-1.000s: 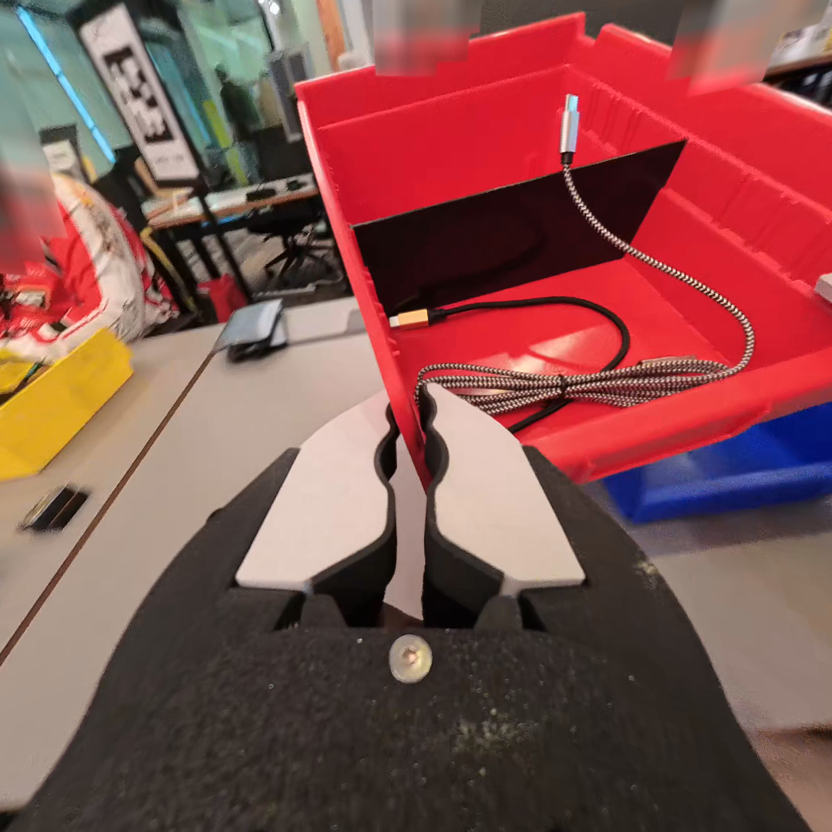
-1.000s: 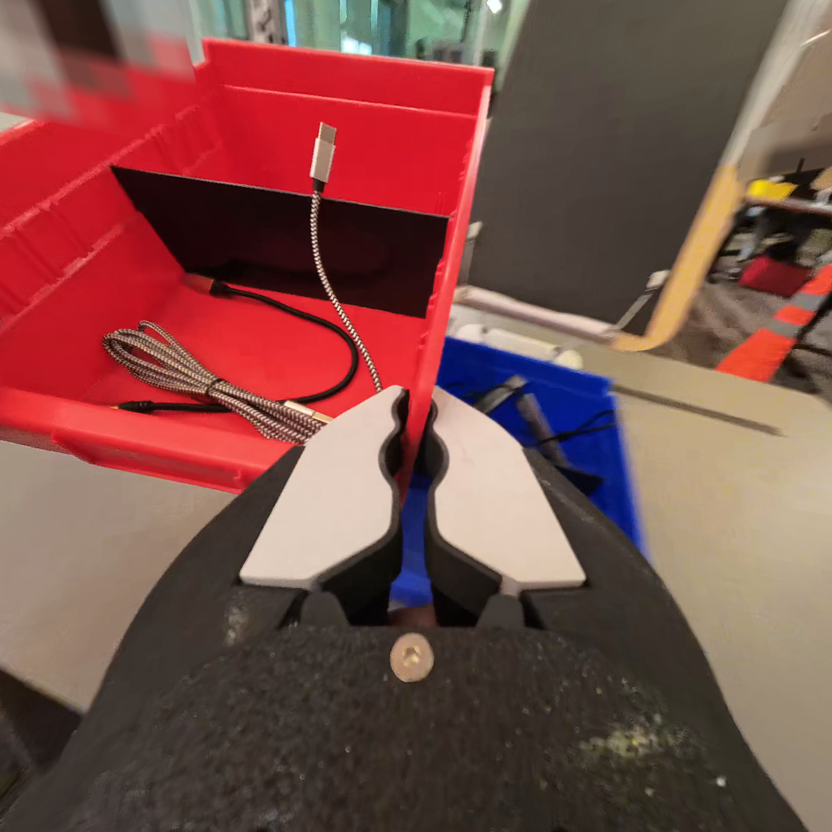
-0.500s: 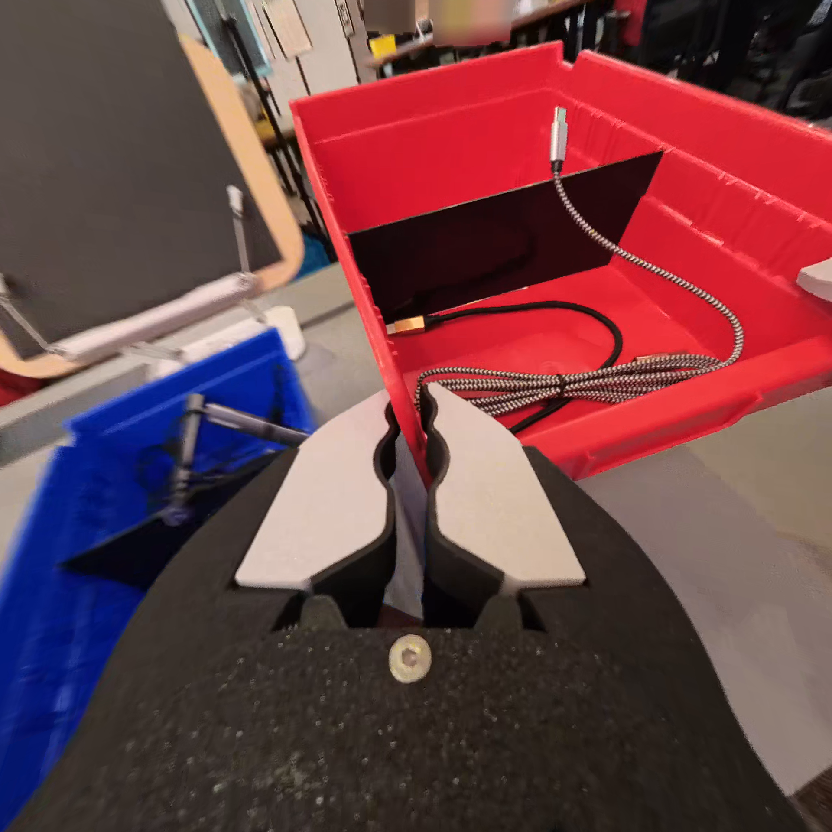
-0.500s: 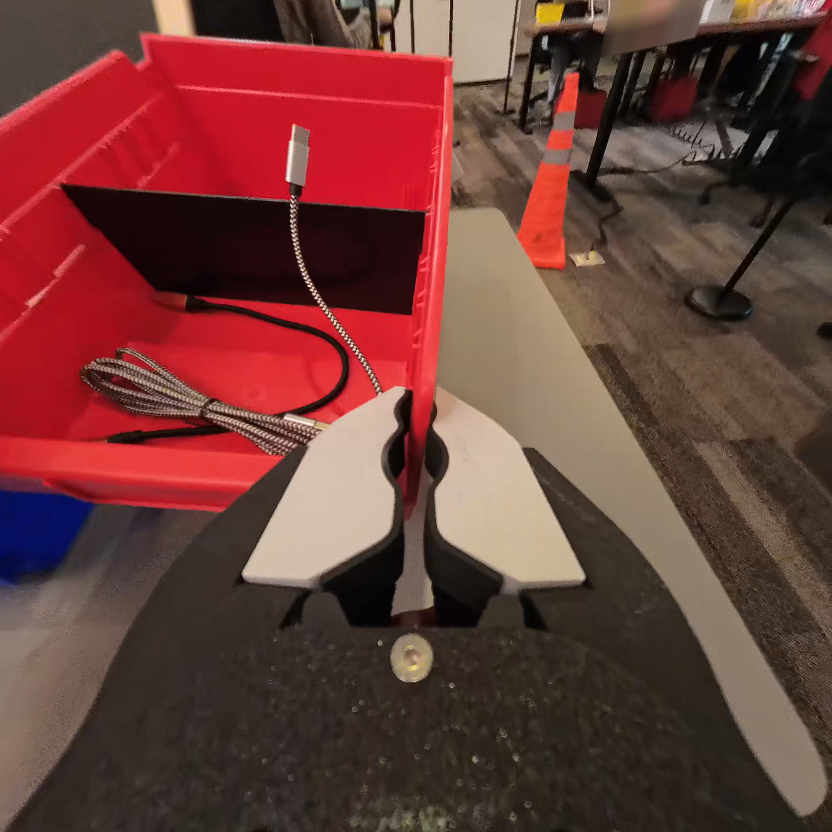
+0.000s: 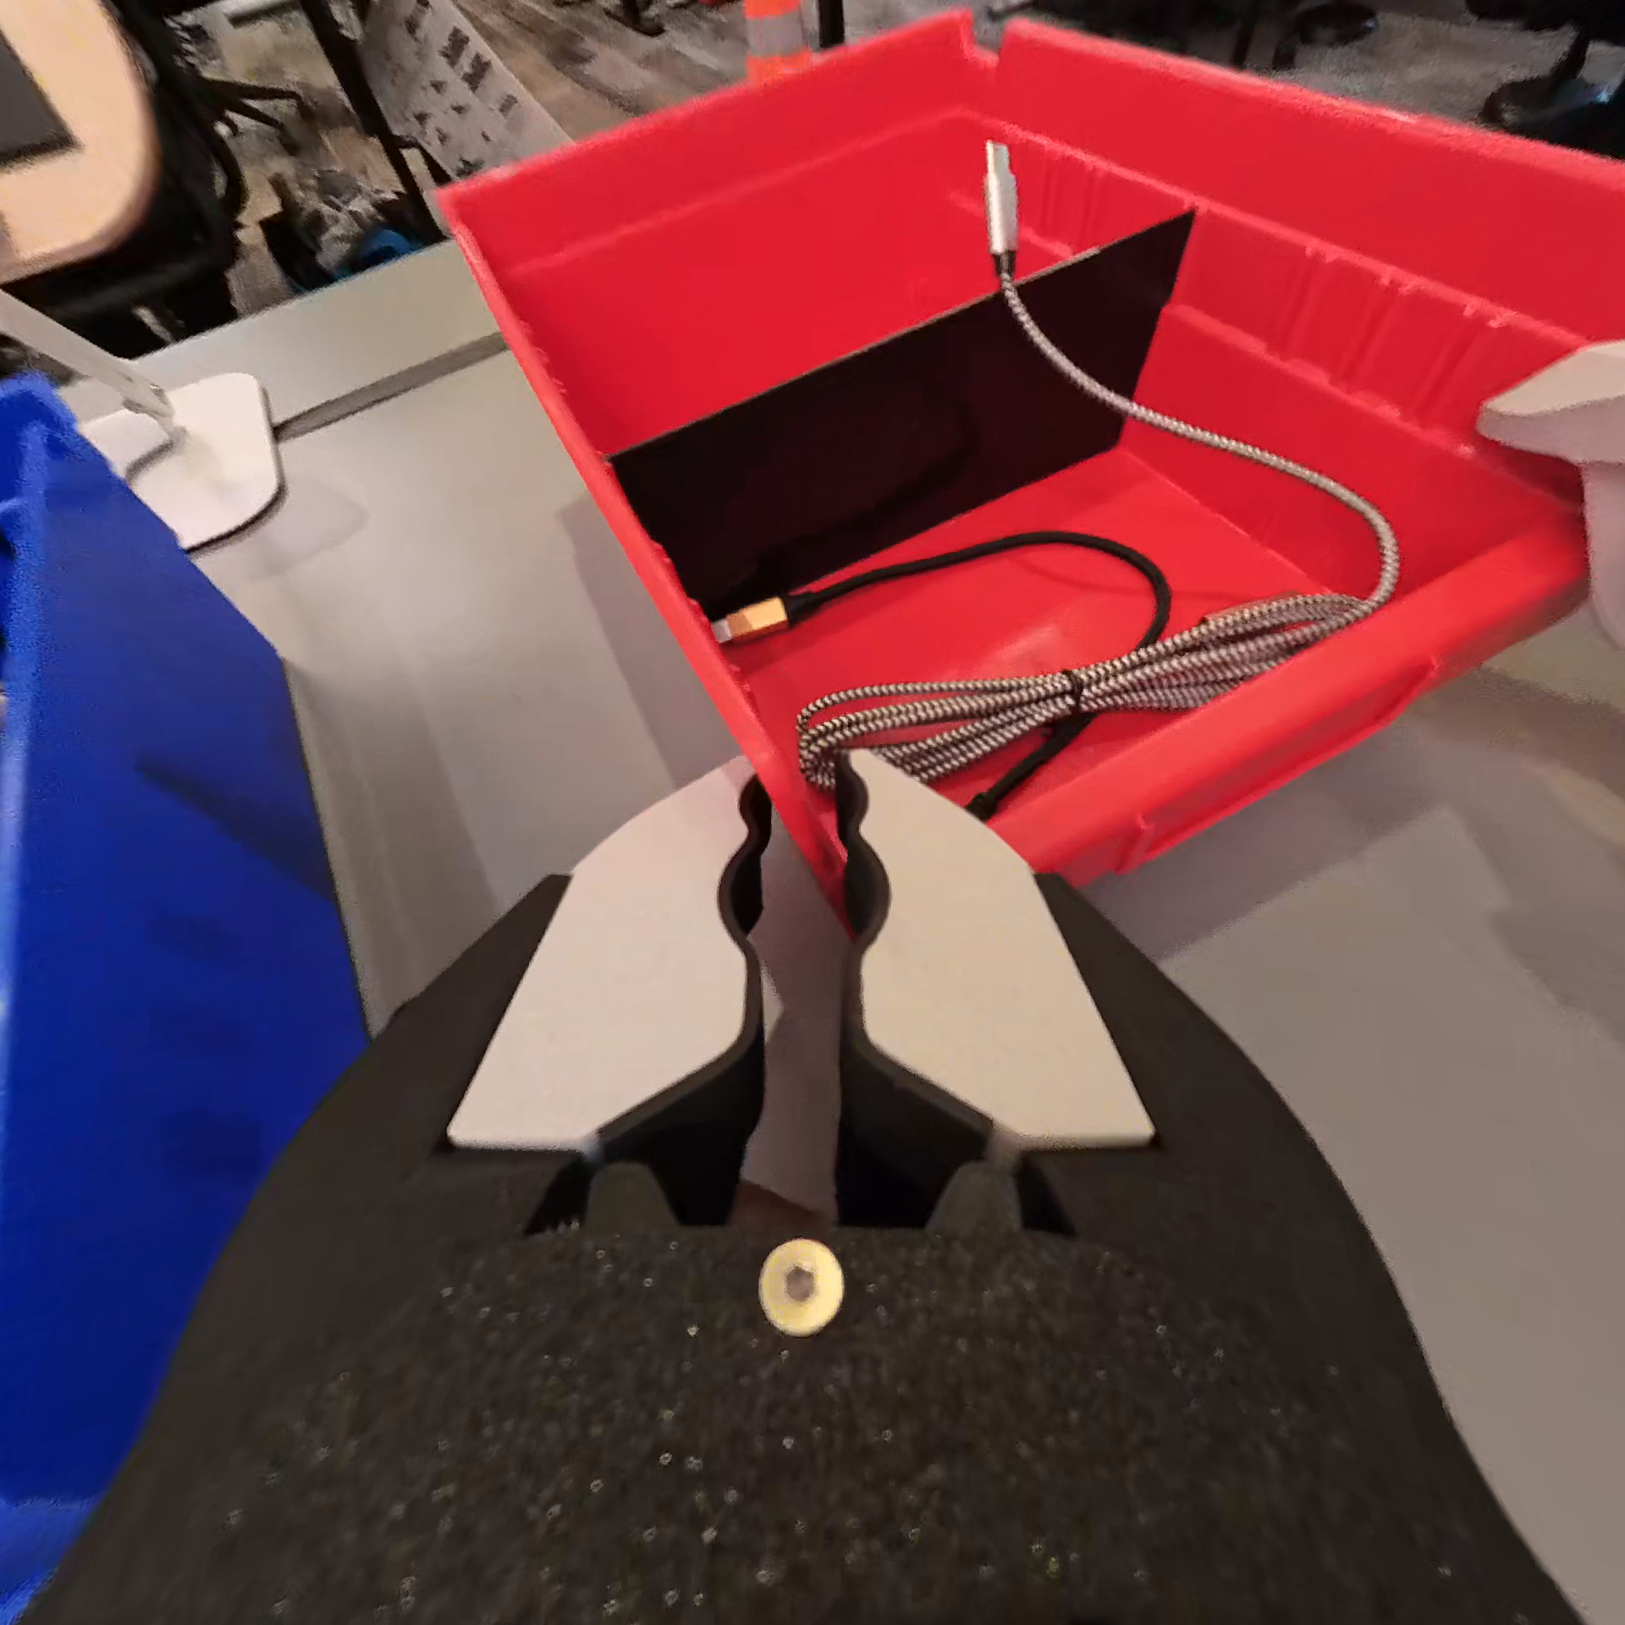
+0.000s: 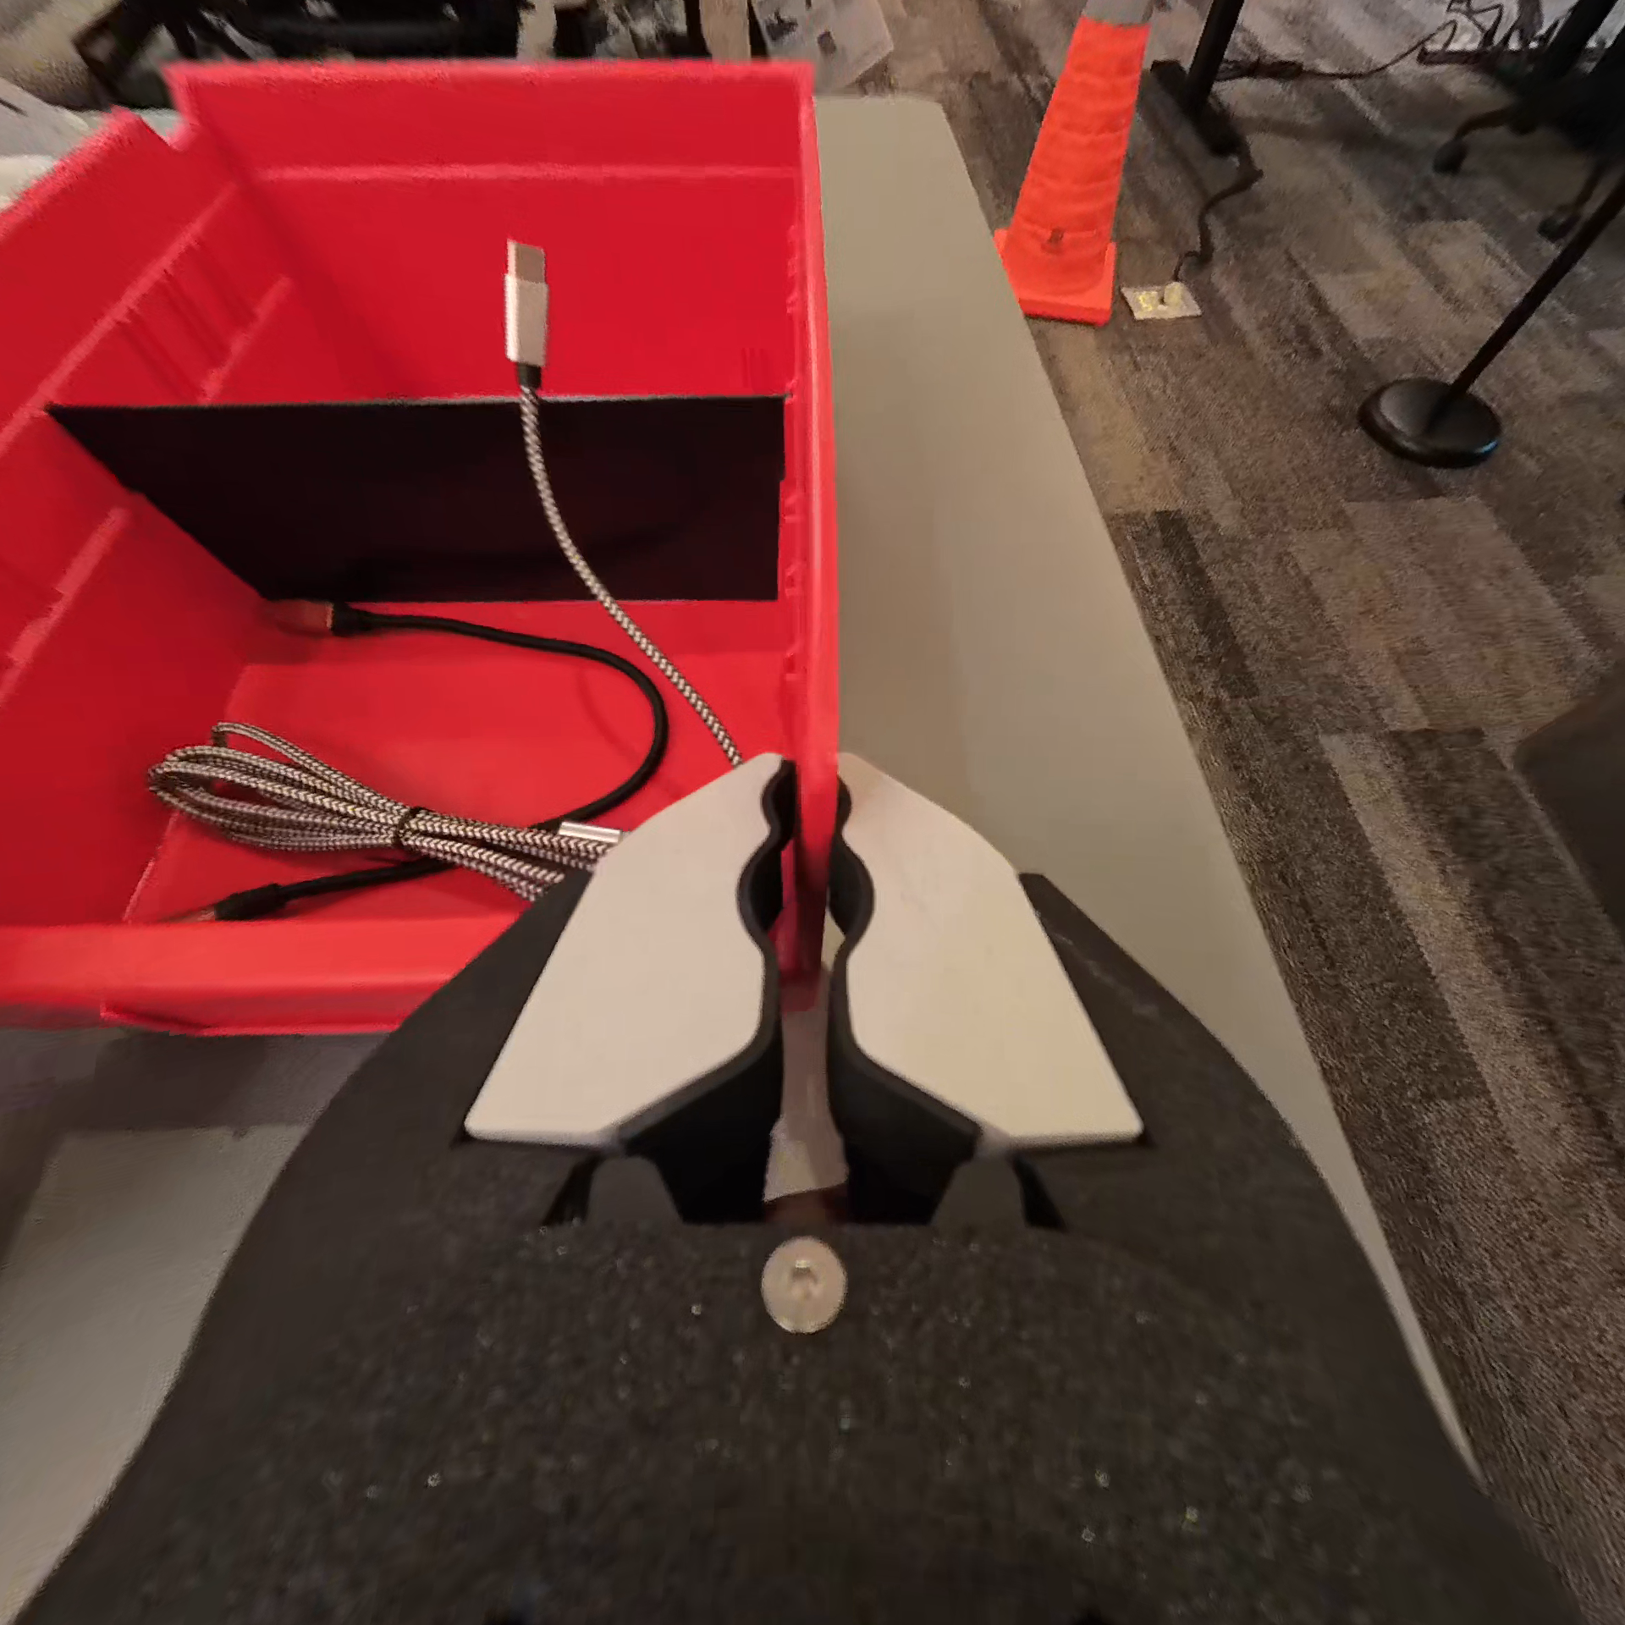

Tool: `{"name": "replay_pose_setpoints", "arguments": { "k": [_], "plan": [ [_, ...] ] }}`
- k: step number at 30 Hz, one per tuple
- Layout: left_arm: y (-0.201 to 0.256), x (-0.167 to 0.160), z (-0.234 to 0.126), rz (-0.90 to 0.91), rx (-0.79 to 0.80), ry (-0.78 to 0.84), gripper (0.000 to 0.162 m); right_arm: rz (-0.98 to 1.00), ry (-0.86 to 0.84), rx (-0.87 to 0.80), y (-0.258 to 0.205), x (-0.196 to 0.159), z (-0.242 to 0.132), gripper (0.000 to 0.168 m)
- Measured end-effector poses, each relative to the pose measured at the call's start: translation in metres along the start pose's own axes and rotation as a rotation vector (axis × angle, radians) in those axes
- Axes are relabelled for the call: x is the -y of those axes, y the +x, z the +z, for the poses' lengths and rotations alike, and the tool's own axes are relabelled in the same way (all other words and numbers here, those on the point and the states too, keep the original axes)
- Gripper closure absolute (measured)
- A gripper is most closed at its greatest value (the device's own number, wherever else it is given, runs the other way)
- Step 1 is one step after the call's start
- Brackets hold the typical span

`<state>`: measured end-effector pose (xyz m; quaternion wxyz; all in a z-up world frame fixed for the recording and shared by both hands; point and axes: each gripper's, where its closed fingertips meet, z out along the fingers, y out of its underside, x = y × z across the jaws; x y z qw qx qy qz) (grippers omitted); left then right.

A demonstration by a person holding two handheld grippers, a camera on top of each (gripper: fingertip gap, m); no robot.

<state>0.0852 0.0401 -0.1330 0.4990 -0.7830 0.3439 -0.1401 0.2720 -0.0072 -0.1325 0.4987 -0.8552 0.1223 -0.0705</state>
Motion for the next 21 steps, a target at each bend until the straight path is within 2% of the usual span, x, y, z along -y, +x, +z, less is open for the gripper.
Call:
{"name": "replay_pose_setpoints", "arguments": {
  "k": [4,8,10,13,15,17,19,21],
  "plan": [
    [0.010,0.002,-0.024,-0.021,-0.178,0.025,0.145,0.053,-0.005,-0.001,0.004,-0.003,0.004,0.161],
    [-0.020,0.015,-0.092,-0.084,-0.313,0.121,0.137,0.080,0.002,-0.039,0.012,0.002,-0.008,0.145],
    [-0.061,0.014,-0.127,-0.100,-0.274,0.178,0.132,0.064,0.052,-0.101,0.019,0.017,-0.026,0.138],
    [-0.143,0.002,-0.173,-0.119,-0.106,0.264,0.126,-0.021,0.198,-0.216,0.011,0.055,-0.059,0.135],
    [-0.200,-0.019,-0.193,-0.133,0.060,0.280,0.119,-0.102,0.264,-0.188,-0.028,0.081,-0.073,0.134],
    [-0.241,-0.047,-0.202,-0.165,0.183,0.247,0.111,-0.184,0.289,0.013,-0.109,0.093,-0.077,0.133],
    [-0.262,-0.068,-0.199,-0.200,0.233,0.191,0.109,-0.217,0.273,0.301,-0.210,0.082,-0.079,0.120],
    [-0.270,-0.079,-0.186,-0.198,0.228,0.120,0.107,-0.208,0.212,0.512,-0.292,0.056,-0.078,0.102]
  ]
}}
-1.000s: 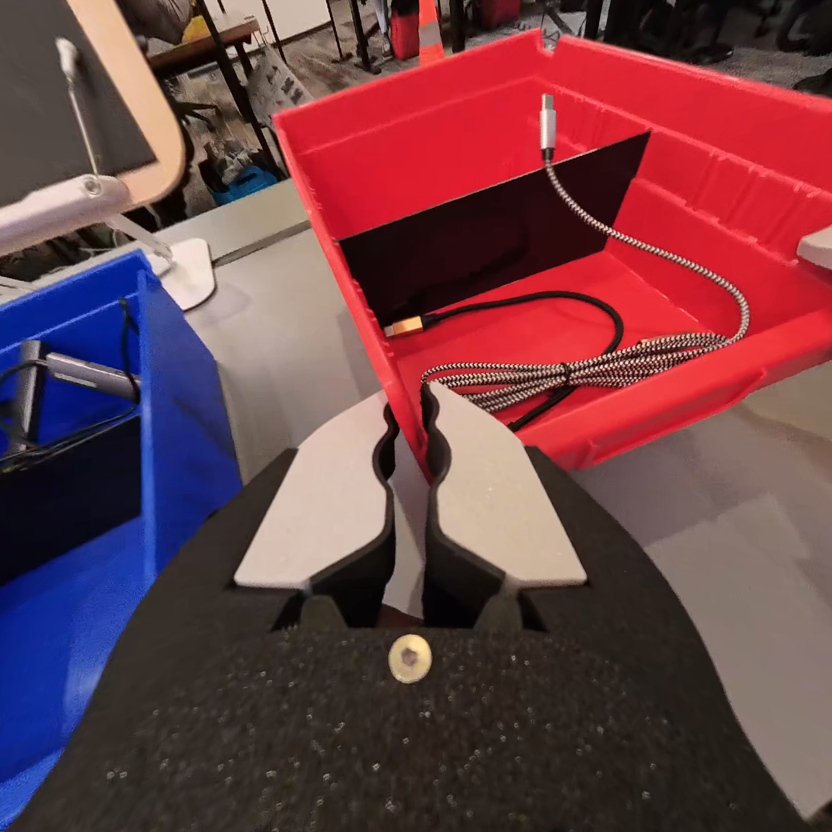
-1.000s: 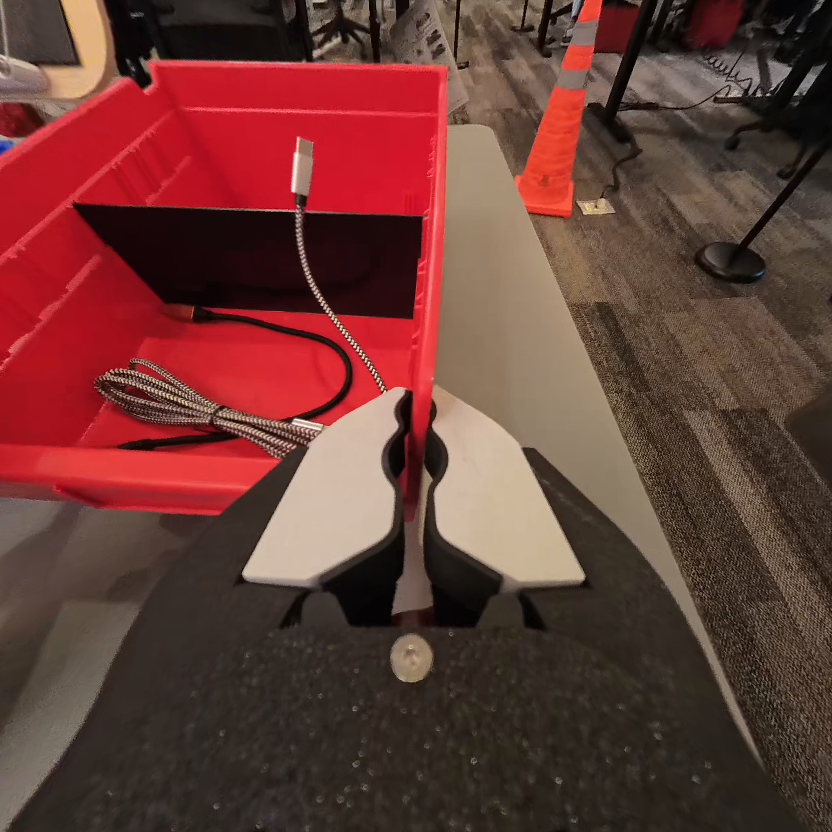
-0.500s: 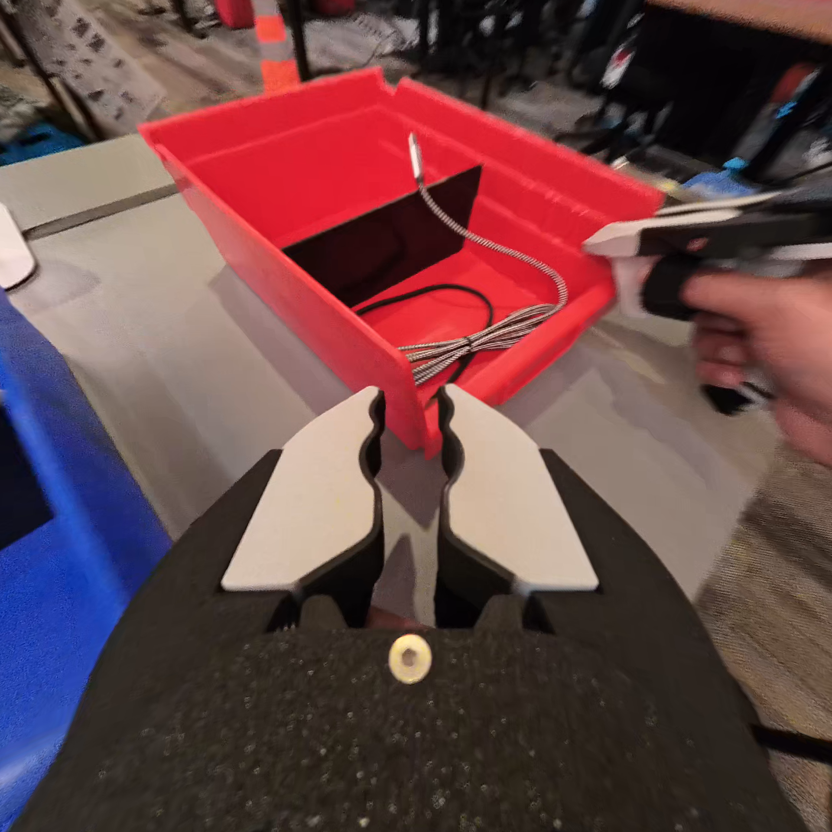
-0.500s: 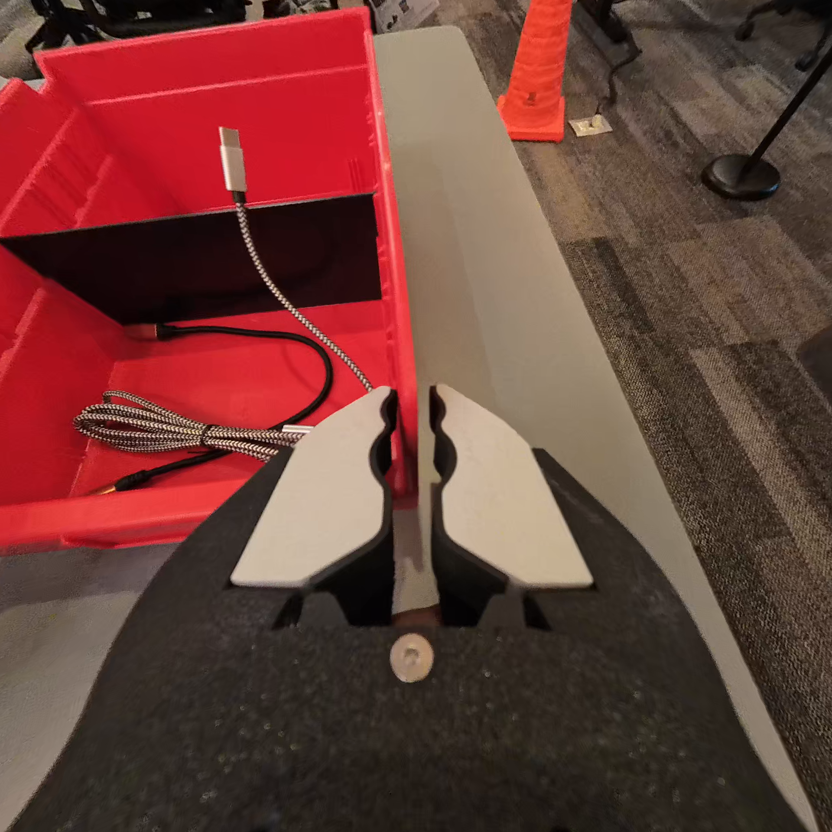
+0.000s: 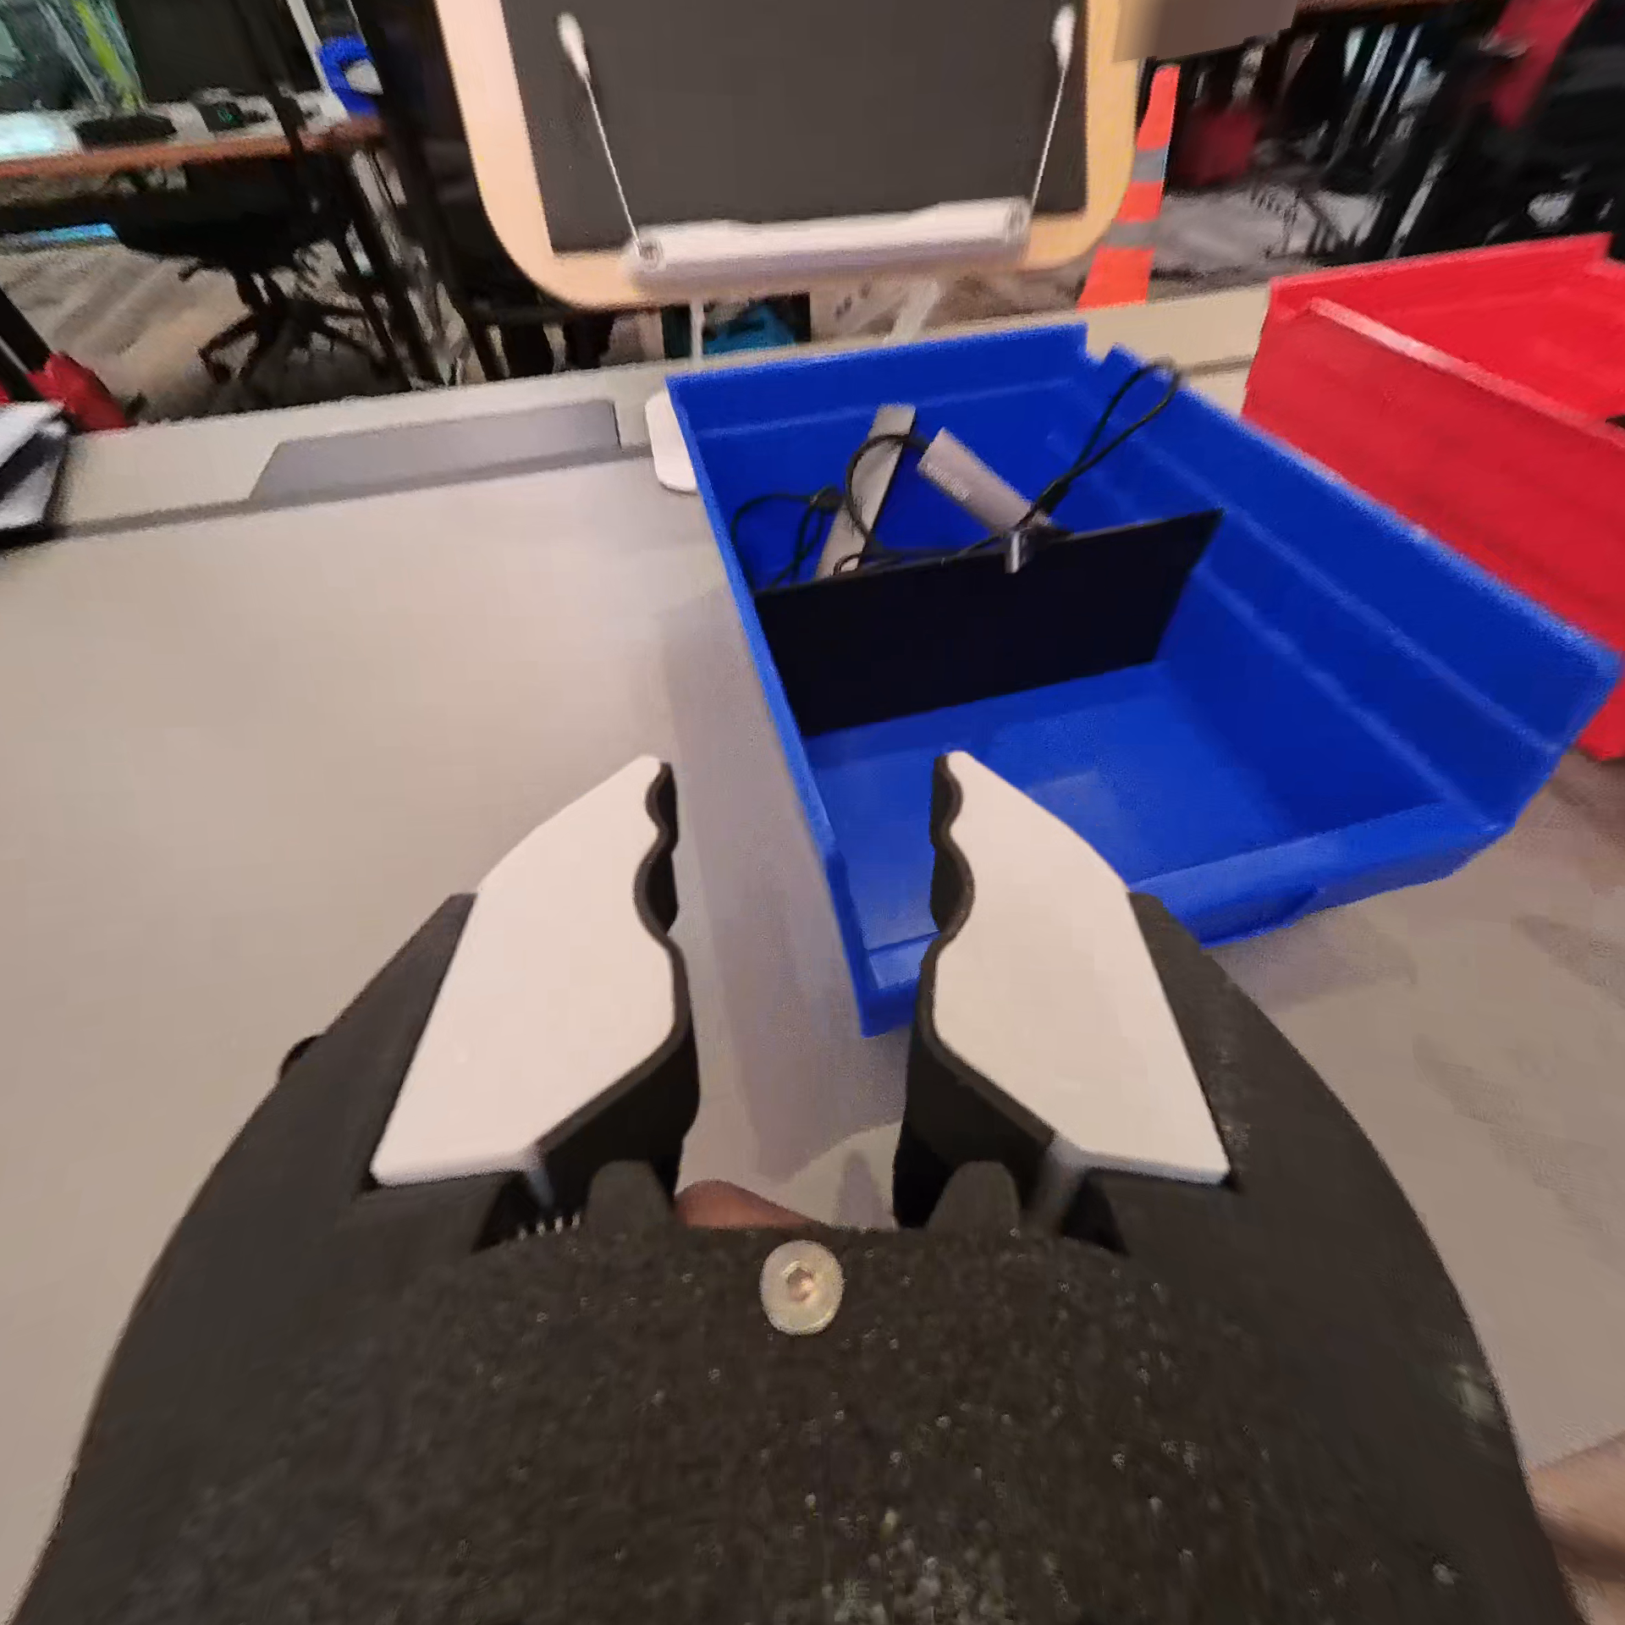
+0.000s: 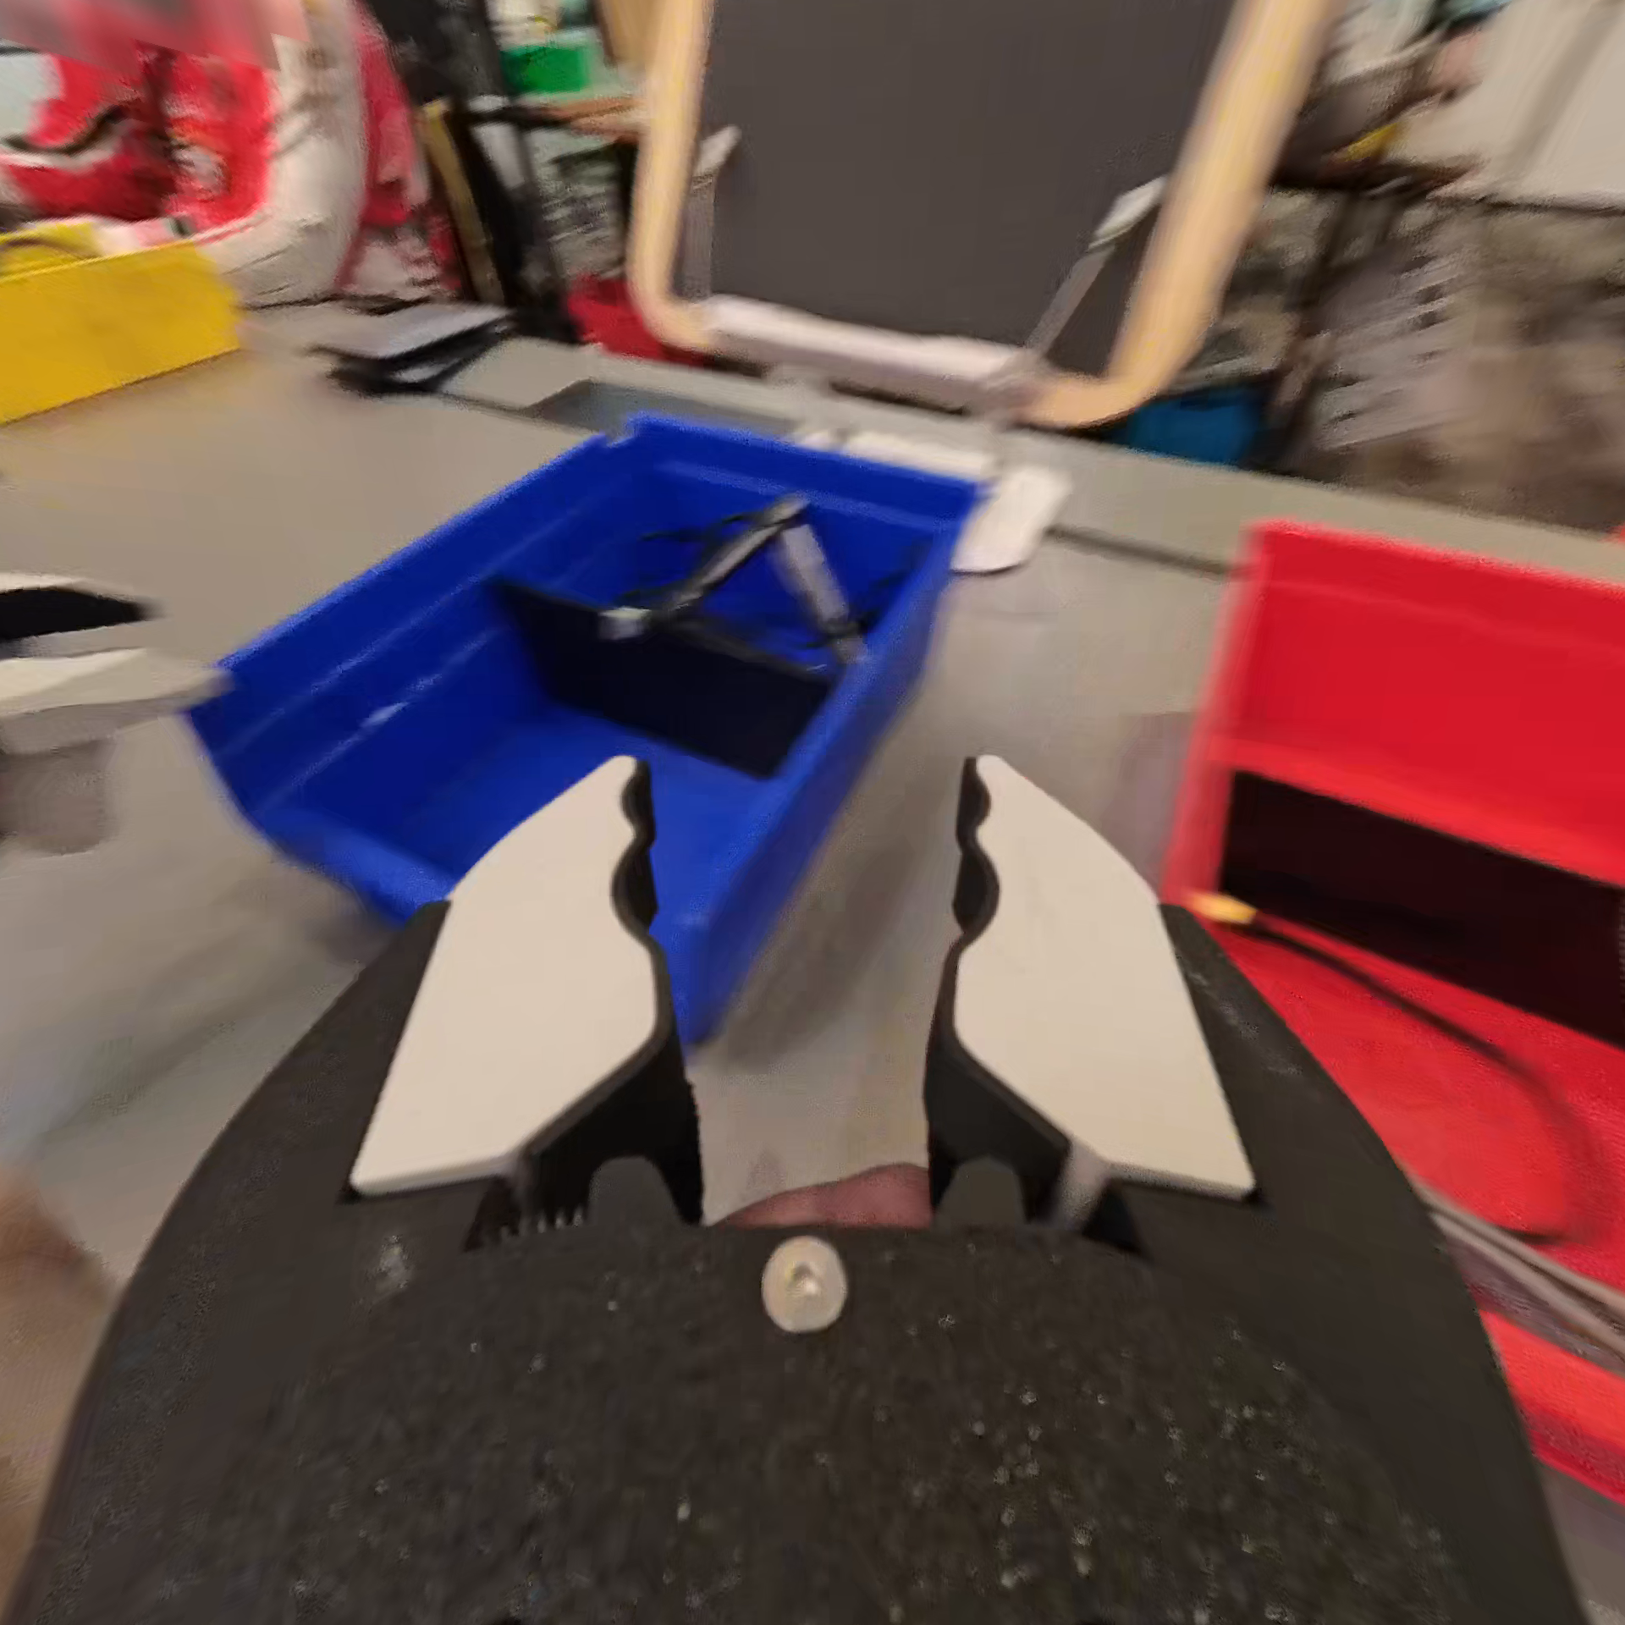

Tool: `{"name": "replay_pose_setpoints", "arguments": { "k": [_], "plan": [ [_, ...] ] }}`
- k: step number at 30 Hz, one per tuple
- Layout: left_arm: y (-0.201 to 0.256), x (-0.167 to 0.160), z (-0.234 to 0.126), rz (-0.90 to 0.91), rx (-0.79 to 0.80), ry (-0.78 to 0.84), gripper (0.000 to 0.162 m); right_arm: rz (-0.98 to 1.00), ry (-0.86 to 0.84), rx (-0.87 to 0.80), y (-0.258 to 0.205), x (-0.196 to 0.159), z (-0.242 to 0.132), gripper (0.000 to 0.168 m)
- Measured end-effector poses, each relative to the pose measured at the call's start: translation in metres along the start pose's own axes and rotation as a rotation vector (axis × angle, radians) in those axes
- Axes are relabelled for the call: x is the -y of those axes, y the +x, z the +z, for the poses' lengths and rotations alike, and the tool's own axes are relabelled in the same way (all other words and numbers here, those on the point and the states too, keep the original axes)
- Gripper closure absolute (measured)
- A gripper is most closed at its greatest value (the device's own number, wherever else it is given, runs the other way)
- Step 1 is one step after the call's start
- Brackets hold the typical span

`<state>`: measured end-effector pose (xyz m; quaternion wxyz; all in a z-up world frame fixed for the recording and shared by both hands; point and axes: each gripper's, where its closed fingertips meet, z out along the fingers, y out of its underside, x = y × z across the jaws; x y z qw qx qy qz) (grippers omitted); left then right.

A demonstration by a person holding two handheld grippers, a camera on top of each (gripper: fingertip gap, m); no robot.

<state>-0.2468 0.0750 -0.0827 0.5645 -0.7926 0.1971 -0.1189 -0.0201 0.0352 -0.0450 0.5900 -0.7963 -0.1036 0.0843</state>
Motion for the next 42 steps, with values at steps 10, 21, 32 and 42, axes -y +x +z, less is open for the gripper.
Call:
{"name": "replay_pose_setpoints", "arguments": {
  "k": [10,21,32,42],
  "plan": [
    [-0.008,-0.037,0.050,-0.067,-0.085,-0.222,0.154,0.186,-0.240,-0.294,-0.029,-0.076,0.060,0.162],
    [-0.138,-0.016,0.010,0.021,0.095,-0.152,0.158,0.105,-0.144,-0.301,-0.136,-0.021,0.109,0.164],
    [-0.284,-0.067,-0.014,-0.038,0.149,-0.250,0.158,0.048,-0.244,-0.169,-0.267,-0.034,0.203,0.162],
    [-0.297,-0.031,-0.026,-0.152,0.248,-0.091,0.128,-0.078,-0.162,0.200,-0.270,-0.021,0.148,0.146]
  ]
}}
